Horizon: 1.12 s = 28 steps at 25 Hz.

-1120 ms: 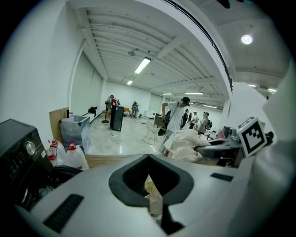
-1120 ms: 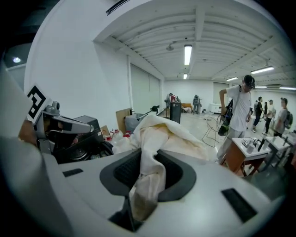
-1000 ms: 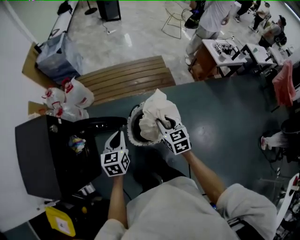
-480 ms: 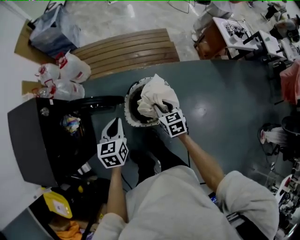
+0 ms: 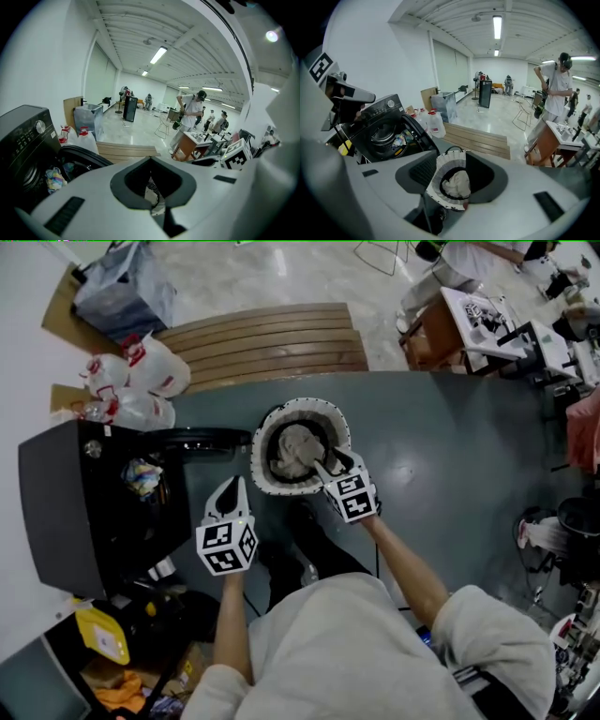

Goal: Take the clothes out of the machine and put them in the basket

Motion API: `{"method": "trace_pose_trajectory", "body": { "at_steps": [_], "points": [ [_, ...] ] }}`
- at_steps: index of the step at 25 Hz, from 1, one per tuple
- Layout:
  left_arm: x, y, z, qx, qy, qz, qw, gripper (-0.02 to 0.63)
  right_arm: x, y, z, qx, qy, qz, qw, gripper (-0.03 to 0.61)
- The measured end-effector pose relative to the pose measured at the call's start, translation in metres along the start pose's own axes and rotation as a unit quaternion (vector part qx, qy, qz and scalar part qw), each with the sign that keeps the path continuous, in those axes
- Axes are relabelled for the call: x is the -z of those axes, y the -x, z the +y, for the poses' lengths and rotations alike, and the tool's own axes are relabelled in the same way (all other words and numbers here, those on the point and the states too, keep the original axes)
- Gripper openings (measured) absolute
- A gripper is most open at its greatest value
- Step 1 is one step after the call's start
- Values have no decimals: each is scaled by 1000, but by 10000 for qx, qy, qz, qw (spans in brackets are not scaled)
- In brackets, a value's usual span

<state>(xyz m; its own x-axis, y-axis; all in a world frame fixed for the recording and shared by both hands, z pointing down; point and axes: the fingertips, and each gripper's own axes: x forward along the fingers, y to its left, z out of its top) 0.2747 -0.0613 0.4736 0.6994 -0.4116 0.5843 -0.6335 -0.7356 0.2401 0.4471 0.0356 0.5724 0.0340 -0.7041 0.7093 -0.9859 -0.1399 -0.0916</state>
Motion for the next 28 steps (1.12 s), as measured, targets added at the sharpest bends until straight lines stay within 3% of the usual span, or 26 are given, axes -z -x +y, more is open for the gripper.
{"method": "trace_pose_trajectory", "body": {
  "at_steps": [6,13,21,28],
  "points": [
    [1,22,13,-397,212,-202,9988,18,-15,0,17,-307,406,-116,9986,112],
    [8,79,78,-1206,706,-387,9894,18,-56,-21,97,-1027,1107,-106,9885,42],
    [63,182,166,-2314,1568,-712,9575,18,-74,-41,249,-2208,2100,9,9524,25],
    [132,269,231,-2876,2133,-984,9285,18,-50,-40,386,-2849,2811,101,9164,25]
  ]
}}
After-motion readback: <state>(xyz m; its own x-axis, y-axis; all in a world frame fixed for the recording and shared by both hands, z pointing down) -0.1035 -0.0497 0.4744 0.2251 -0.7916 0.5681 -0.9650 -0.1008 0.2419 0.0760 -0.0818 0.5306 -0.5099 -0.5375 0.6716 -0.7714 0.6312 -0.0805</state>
